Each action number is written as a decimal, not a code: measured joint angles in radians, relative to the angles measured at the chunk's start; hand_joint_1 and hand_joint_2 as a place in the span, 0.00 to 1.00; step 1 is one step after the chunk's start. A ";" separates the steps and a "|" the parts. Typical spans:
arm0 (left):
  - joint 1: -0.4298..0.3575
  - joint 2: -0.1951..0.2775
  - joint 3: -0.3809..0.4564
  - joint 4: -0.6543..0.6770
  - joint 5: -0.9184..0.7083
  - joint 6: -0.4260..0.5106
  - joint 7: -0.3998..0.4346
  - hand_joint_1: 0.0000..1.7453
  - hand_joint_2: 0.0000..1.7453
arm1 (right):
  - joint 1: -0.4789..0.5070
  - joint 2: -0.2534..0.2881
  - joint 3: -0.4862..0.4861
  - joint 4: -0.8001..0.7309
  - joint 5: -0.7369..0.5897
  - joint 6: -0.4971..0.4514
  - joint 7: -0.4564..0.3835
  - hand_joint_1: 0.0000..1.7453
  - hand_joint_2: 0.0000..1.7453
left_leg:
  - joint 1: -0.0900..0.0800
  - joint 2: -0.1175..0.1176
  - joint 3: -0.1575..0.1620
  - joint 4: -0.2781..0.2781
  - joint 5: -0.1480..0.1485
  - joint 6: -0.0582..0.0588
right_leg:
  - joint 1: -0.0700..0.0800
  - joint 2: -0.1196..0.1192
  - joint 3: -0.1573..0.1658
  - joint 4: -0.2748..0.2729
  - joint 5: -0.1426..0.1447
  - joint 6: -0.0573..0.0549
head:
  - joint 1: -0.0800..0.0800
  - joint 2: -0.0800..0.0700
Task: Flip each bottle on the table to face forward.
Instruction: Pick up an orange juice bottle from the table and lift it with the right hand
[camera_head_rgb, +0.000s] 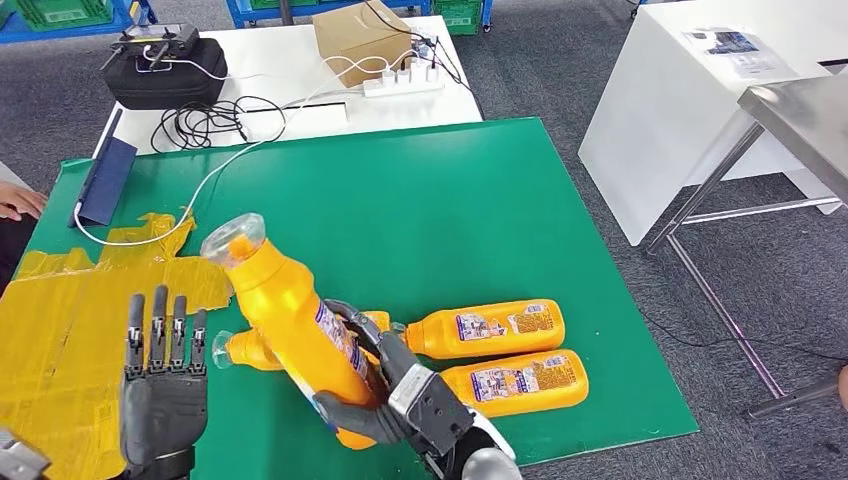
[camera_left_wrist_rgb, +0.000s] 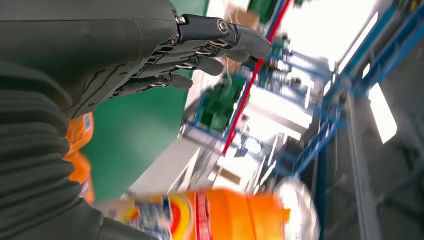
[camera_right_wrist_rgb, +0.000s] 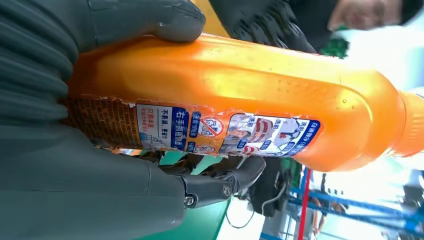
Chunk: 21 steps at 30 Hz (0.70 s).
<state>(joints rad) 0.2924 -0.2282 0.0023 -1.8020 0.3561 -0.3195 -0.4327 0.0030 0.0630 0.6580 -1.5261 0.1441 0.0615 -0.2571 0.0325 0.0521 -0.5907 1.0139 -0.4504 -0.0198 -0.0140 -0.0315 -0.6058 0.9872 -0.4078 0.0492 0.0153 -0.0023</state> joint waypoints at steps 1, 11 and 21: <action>-0.001 0.006 -0.009 0.006 -0.009 -0.016 -0.007 0.00 1.00 | 0.002 -0.003 0.000 0.001 0.001 0.010 0.003 1.00 1.00 | 0.000 0.000 0.000 0.000 0.000 0.000 | 0.000 0.000 0.000 0.000 0.000 0.000 | 0.000 0.000; -0.036 0.043 -0.069 0.050 -0.076 -0.076 -0.034 0.00 1.00 | -0.035 -0.032 0.046 0.062 0.037 0.075 0.072 1.00 1.00 | 0.000 0.000 -0.001 0.000 0.000 0.000 | 0.000 0.000 0.000 0.000 0.000 0.000 | 0.000 0.000; -0.067 0.069 -0.085 0.097 -0.202 -0.055 -0.051 0.00 1.00 | -0.163 -0.048 0.171 0.153 0.101 0.101 0.127 1.00 1.00 | 0.000 0.000 -0.001 0.000 0.001 0.000 | 0.000 0.000 0.000 0.000 0.000 0.000 | 0.000 0.000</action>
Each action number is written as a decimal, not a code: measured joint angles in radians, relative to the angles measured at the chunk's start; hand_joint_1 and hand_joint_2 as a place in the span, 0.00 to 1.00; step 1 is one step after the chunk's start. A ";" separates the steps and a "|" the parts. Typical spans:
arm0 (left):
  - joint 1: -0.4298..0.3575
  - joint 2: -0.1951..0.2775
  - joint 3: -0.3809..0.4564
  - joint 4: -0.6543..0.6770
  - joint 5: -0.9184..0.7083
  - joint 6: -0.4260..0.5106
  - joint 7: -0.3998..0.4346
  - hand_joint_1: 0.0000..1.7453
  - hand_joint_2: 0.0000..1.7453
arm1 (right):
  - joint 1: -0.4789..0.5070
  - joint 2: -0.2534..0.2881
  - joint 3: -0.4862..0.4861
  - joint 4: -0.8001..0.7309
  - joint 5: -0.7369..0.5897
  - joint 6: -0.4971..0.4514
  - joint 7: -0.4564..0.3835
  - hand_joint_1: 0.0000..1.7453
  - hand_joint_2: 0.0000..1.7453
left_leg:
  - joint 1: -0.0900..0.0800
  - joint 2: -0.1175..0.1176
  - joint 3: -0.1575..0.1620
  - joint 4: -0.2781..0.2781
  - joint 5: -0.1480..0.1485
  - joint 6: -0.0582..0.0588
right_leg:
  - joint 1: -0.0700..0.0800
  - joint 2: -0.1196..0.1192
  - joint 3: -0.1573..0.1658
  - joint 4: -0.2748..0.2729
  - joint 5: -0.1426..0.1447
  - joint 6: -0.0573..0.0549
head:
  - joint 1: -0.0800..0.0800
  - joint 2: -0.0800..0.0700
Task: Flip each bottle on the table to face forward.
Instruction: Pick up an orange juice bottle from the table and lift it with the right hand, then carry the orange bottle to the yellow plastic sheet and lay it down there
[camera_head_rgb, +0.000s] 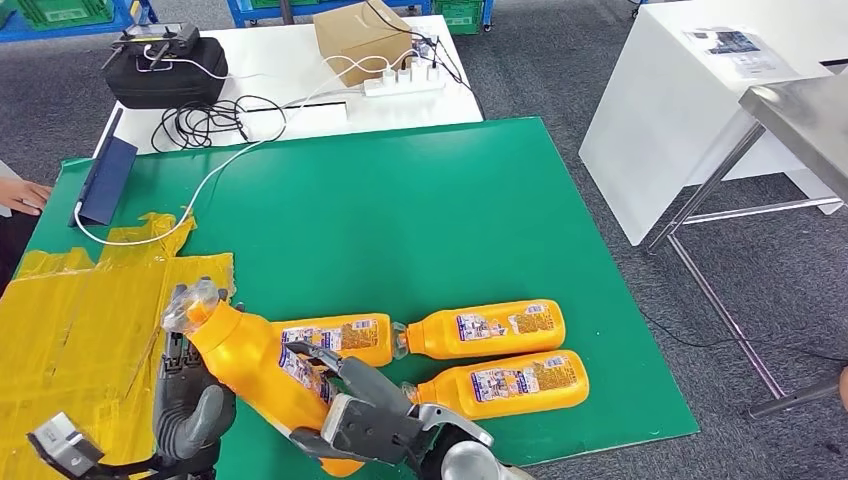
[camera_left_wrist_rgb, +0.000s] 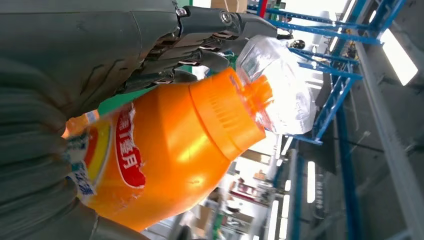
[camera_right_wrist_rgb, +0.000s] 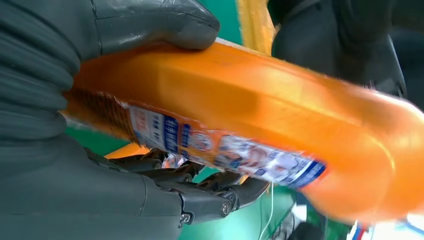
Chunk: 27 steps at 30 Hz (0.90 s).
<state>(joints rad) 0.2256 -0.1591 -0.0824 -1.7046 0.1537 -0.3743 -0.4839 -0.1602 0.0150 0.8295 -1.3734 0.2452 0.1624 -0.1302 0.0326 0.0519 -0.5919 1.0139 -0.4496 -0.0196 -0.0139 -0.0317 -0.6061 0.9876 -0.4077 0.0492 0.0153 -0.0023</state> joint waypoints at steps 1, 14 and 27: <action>-0.001 0.005 -0.004 0.008 -0.019 0.000 0.002 0.00 1.00 | -0.021 0.001 0.020 0.009 0.006 0.003 0.005 1.00 1.00 | 0.000 0.000 0.000 0.000 0.000 0.000 | 0.000 0.000 0.000 0.000 0.000 0.000 | 0.000 0.000; -0.001 0.030 -0.013 0.046 -0.061 0.001 0.006 0.00 1.00 | -0.105 0.004 0.093 0.035 0.019 0.012 0.027 1.00 1.00 | 0.000 0.000 0.000 0.000 0.000 0.000 | 0.000 0.000 0.000 0.000 0.000 0.000 | 0.000 0.000; 0.001 0.056 -0.027 0.087 -0.107 0.010 0.004 0.75 1.00 | -0.166 0.004 0.136 0.060 0.017 0.012 0.037 1.00 1.00 | 0.000 0.000 -0.001 0.000 0.000 0.000 | 0.000 0.000 -0.001 0.000 0.000 0.000 | 0.000 0.000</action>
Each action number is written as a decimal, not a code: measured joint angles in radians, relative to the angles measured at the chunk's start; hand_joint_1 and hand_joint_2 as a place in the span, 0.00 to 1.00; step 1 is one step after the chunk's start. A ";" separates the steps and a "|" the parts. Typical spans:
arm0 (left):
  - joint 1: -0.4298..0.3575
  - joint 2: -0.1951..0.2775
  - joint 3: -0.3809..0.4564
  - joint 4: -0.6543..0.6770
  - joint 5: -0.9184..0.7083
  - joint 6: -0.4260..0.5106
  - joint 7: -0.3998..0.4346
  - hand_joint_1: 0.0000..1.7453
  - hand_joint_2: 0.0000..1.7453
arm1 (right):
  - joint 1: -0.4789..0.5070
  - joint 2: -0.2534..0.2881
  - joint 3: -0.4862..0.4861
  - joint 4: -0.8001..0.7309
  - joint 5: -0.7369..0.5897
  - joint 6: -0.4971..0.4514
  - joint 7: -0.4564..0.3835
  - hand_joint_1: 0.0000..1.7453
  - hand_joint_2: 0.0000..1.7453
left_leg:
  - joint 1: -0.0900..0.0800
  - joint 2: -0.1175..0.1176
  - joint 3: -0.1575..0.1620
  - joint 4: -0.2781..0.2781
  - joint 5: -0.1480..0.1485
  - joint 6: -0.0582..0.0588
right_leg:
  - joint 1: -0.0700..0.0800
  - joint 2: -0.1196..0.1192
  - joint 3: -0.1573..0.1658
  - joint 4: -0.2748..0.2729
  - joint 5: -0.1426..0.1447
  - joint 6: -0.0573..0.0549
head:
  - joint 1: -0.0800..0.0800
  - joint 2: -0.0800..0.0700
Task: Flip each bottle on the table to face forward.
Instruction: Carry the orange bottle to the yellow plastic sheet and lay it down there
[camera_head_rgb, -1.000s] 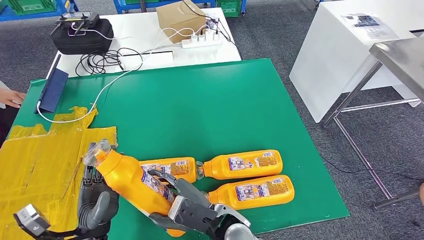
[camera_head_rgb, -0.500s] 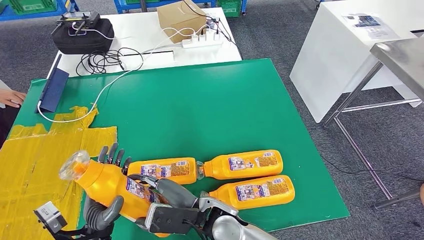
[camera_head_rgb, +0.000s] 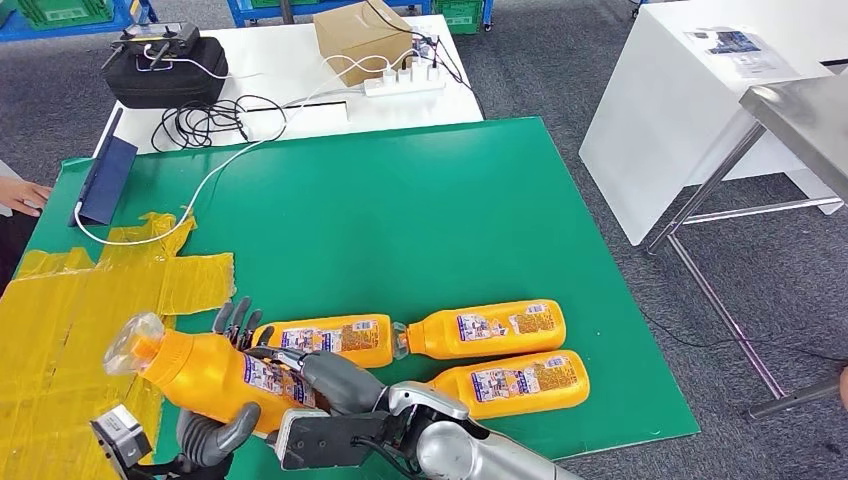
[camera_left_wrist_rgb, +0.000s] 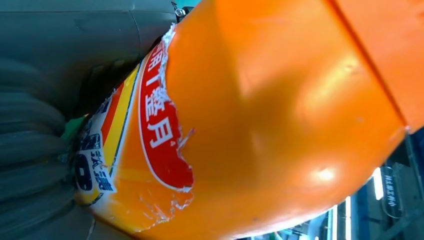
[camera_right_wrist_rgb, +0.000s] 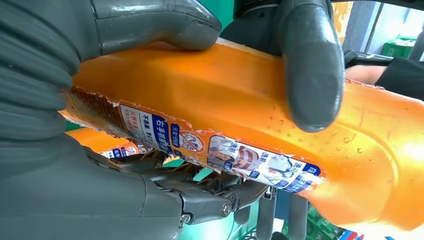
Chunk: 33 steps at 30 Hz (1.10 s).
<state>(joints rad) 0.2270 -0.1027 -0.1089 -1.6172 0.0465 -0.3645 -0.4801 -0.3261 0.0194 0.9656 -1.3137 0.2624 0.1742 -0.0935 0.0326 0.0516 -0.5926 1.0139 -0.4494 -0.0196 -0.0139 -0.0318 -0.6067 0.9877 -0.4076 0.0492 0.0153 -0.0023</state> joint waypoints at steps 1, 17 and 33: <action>0.000 0.002 -0.002 0.000 -0.006 0.002 -0.002 1.00 1.00 | -0.002 0.000 0.002 0.001 -0.002 0.000 0.001 1.00 1.00 | 0.000 0.000 0.000 0.000 0.000 0.000 | 0.000 0.000 0.000 0.000 0.000 0.000 | 0.000 0.000; 0.019 -0.023 0.010 -0.036 0.048 0.029 -0.017 1.00 1.00 | 0.000 -0.002 0.010 0.009 0.012 -0.036 0.005 1.00 1.00 | 0.000 0.000 0.000 0.000 0.000 0.000 | 0.000 0.000 -0.001 0.000 0.000 0.000 | 0.000 0.000; -0.010 -0.051 0.058 -0.220 -0.530 0.678 -0.047 1.00 1.00 | 0.058 -0.039 -0.098 -0.117 0.181 -0.163 0.105 0.00 1.00 | 0.000 0.000 -0.002 0.000 0.000 0.000 | 0.000 -0.001 -0.001 0.000 0.000 0.000 | 0.000 0.000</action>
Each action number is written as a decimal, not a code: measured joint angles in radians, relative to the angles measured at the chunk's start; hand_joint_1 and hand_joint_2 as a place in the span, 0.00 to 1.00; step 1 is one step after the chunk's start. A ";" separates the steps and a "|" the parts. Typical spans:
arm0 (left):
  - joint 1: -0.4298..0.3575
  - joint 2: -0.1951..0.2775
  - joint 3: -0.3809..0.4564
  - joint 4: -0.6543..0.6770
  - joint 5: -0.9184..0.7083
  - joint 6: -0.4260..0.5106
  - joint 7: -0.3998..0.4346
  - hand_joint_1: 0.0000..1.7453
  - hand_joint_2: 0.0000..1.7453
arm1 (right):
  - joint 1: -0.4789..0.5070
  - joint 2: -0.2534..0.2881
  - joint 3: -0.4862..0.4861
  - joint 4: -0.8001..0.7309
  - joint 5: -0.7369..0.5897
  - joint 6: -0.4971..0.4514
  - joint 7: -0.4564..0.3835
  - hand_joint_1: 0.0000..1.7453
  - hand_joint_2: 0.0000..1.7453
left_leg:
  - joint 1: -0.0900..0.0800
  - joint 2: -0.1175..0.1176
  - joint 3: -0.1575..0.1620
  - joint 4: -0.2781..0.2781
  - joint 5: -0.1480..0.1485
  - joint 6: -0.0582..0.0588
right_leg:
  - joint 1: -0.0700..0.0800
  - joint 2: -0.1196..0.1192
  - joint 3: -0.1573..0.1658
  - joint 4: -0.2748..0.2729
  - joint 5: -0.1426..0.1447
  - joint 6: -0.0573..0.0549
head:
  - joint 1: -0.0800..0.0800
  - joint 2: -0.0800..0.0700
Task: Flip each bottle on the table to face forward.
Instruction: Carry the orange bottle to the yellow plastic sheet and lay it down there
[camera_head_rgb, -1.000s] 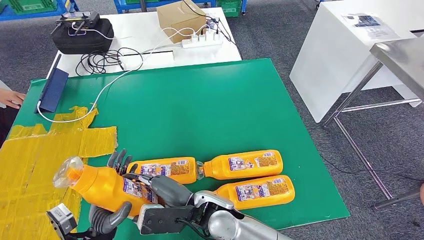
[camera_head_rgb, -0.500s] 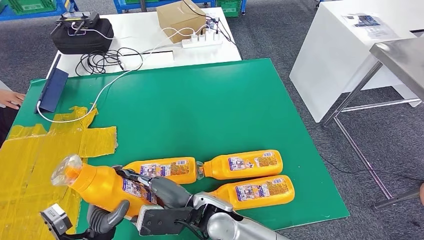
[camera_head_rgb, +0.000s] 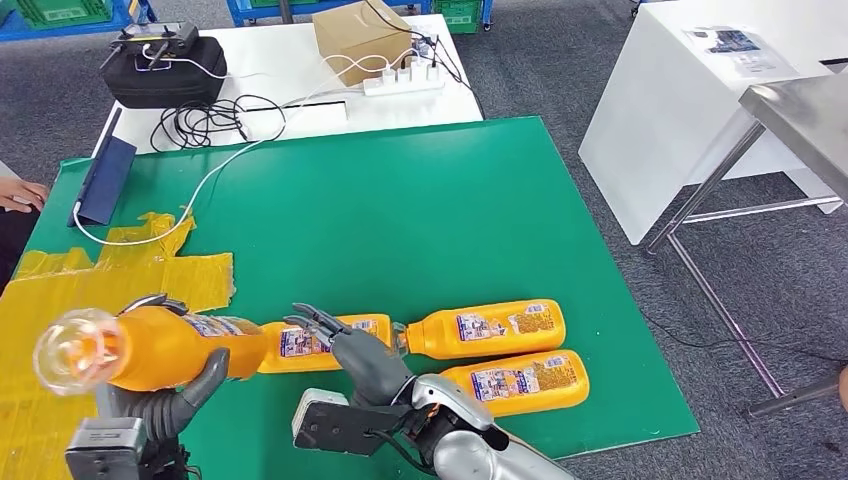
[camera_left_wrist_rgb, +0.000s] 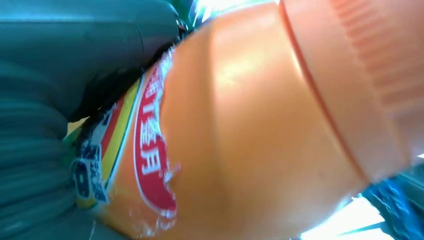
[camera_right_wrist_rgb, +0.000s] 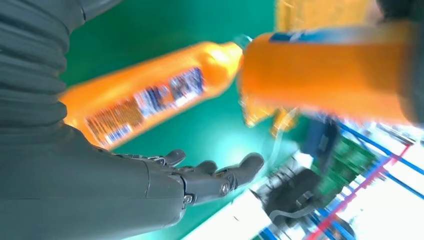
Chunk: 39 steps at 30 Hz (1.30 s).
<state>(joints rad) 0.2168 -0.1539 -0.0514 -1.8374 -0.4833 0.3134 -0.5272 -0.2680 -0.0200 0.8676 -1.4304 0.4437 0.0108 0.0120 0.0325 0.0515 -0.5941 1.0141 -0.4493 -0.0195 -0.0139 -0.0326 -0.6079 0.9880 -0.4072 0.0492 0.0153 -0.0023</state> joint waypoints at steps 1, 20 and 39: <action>-0.002 0.004 0.013 -0.010 -0.044 0.041 0.003 1.00 1.00 | -0.007 -0.002 -0.013 -0.004 -0.010 0.007 -0.006 0.00 1.00 | 0.000 0.000 0.000 0.000 0.000 0.000 | 0.000 0.000 0.000 0.000 0.000 0.000 | 0.000 0.000; -0.172 0.309 0.152 0.270 -1.046 0.171 0.450 1.00 1.00 | -0.228 -0.009 -0.118 0.094 -0.041 0.138 -0.002 0.00 1.00 | 0.000 -0.002 0.001 0.000 0.003 -0.001 | 0.000 -0.001 0.000 0.001 0.000 0.000 | 0.000 0.000; -0.575 0.407 -0.131 0.918 -0.965 -0.125 0.415 0.00 1.00 | -0.368 0.084 0.054 0.509 -0.005 0.227 0.019 0.00 1.00 | 0.000 -0.002 0.000 0.000 0.004 -0.001 | 0.000 -0.002 -0.001 0.002 0.002 -0.003 | 0.000 0.000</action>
<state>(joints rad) -0.3579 0.2527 -0.1823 -0.9199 -1.4486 0.1882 -0.1125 -0.6361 0.0637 0.9217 -0.9214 0.4385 0.2374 0.0315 0.0326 0.0492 -0.5946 1.0145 -0.4450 -0.0203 -0.0136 -0.0348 -0.6088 0.9897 -0.4047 0.0466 0.0153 -0.0023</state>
